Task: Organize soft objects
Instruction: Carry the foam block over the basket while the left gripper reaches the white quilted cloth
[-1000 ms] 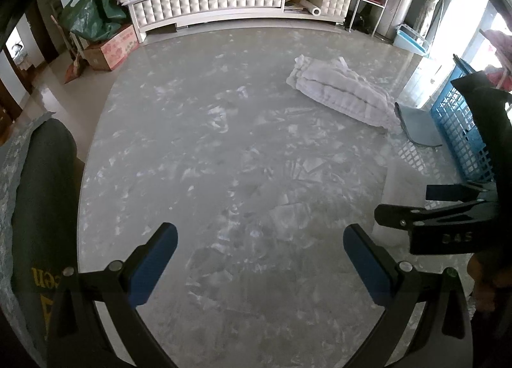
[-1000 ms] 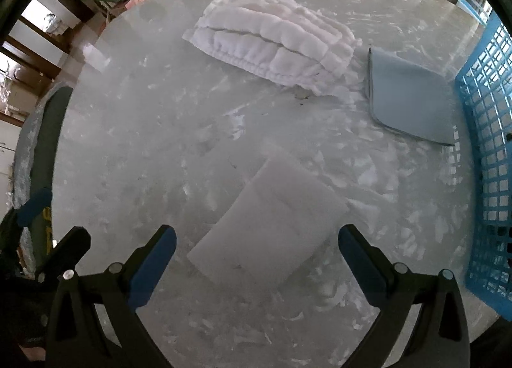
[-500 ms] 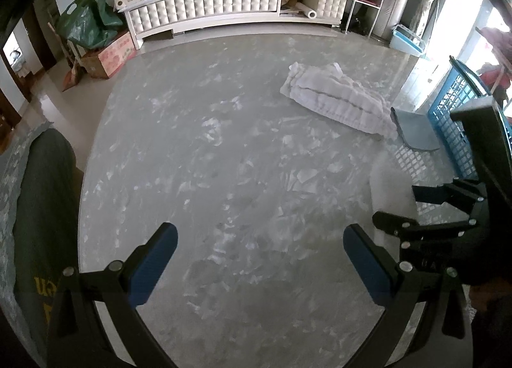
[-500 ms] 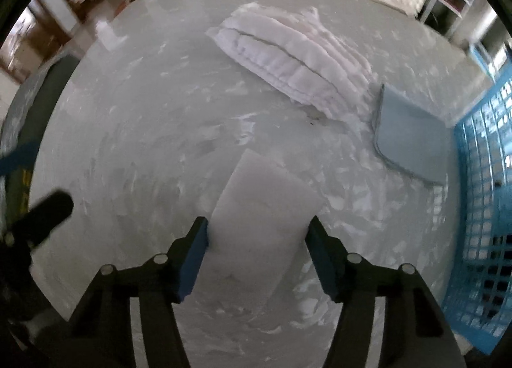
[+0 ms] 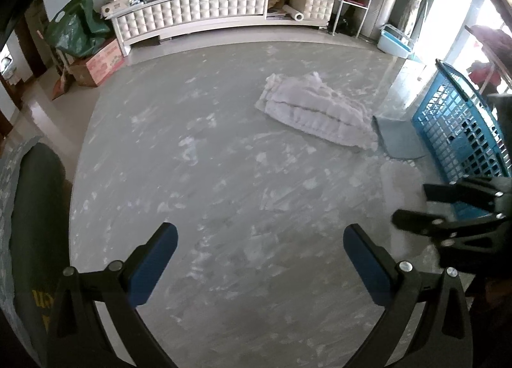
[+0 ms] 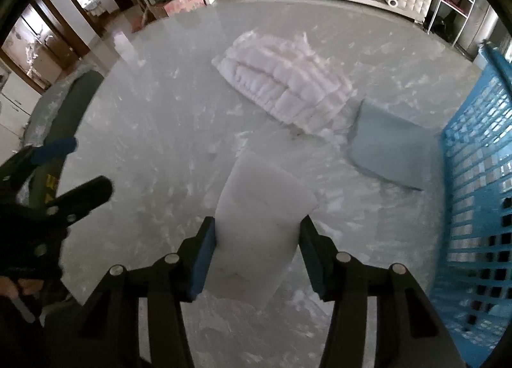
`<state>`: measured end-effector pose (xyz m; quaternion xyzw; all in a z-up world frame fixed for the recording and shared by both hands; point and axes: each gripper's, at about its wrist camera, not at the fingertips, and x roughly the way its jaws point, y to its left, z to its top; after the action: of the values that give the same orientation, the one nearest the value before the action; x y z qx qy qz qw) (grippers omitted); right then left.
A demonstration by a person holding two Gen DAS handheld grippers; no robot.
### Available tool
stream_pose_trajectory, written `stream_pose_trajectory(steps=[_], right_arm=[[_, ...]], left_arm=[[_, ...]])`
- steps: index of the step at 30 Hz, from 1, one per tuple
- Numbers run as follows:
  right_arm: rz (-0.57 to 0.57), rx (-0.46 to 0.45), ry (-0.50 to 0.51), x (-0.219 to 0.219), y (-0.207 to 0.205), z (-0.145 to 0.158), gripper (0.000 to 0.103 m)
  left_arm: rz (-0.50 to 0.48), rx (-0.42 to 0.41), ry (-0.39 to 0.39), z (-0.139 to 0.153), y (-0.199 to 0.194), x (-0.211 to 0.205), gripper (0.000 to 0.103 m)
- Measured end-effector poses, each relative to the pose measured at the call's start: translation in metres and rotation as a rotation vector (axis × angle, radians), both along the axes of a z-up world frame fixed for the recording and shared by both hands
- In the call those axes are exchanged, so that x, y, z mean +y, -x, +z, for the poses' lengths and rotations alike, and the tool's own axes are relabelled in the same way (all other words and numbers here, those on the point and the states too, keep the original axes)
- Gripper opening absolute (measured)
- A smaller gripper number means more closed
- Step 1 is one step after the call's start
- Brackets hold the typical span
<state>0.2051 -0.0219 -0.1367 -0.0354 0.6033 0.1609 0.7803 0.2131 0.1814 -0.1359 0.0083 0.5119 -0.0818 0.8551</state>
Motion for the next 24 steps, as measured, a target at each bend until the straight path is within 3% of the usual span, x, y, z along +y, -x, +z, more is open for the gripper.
stream_pose_trajectory(steps=[12, 24], right_arm=[[0.017, -0.1, -0.033, -0.076, 0.008, 0.078, 0.049], [-0.039, -0.143, -0.031, -0.147, 0.014, 0.11, 0.05]], left_arm=[[-0.076, -0.014, 0.002, 0.02, -0.029, -0.046, 0.103], [-0.131, -0.003, 0.036, 0.021, -0.069, -0.095, 0.103]])
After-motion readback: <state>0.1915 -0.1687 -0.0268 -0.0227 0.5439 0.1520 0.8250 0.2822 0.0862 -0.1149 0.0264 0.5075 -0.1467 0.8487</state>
